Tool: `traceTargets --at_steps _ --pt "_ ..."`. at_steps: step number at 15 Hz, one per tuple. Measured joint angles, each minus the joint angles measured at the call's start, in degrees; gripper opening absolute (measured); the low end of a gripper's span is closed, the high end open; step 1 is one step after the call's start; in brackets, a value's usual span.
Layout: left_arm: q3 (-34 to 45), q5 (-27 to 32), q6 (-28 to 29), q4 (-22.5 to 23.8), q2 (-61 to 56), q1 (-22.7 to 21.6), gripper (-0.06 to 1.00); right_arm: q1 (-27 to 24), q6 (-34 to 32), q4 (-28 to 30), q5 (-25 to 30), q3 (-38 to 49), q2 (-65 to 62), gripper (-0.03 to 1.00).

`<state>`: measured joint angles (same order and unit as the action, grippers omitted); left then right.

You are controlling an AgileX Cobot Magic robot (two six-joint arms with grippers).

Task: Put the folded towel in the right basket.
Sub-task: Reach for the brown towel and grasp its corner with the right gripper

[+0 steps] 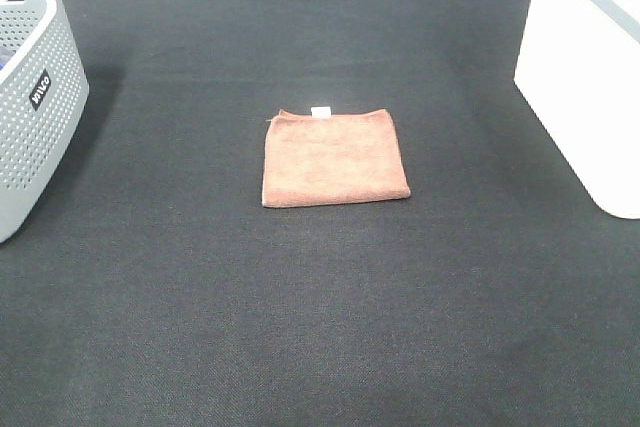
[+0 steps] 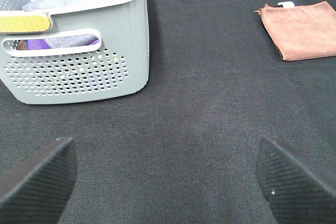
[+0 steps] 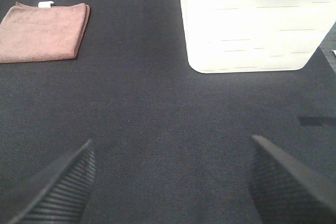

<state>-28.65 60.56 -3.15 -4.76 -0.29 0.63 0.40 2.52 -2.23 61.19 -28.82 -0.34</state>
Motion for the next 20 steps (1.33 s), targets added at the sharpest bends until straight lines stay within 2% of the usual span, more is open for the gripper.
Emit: traceTargets --at_steps 20 --pt "0.0 0.0 0.0 0.0 0.0 0.0 0.88 0.0 0.0 0.0 0.0 0.0 0.0 0.74"
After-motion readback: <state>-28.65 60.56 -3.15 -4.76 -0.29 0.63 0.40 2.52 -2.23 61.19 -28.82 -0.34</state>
